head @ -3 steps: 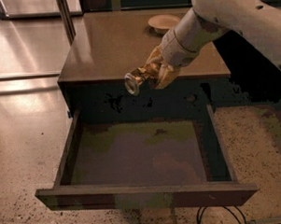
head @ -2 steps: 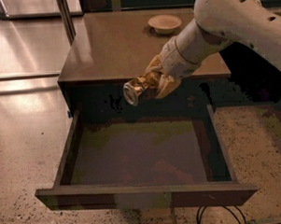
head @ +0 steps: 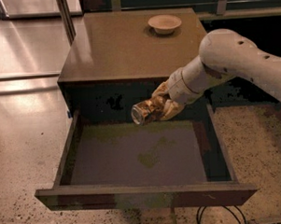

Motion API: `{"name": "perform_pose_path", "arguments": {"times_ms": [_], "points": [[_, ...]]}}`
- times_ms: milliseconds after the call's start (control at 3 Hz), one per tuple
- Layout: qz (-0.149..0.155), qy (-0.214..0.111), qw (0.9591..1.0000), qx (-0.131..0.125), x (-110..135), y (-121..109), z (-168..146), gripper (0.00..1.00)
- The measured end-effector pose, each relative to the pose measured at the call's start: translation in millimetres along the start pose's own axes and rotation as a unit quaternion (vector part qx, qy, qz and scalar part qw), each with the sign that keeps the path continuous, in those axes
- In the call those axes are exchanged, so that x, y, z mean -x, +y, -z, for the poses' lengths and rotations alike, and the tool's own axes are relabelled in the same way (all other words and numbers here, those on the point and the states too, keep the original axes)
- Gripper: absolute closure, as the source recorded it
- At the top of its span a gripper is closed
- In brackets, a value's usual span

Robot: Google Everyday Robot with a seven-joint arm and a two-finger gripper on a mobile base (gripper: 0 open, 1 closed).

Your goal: Place orange can into top drawer

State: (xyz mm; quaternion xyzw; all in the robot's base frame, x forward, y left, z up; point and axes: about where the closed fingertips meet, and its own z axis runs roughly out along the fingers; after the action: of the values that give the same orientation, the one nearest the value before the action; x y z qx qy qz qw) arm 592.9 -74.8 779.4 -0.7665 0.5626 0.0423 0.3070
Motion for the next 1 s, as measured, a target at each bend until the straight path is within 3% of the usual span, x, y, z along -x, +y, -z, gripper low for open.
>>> {"name": "perform_pose_path", "arguments": {"times_ms": [333, 1000], "points": [[-0.027, -0.006, 0.9995, 0.014, -19.5, 19.8, -33.1, 1.0], [-0.025, -0.014, 0.9994, 0.019, -21.2, 26.1, -49.3, 1.0]]}}
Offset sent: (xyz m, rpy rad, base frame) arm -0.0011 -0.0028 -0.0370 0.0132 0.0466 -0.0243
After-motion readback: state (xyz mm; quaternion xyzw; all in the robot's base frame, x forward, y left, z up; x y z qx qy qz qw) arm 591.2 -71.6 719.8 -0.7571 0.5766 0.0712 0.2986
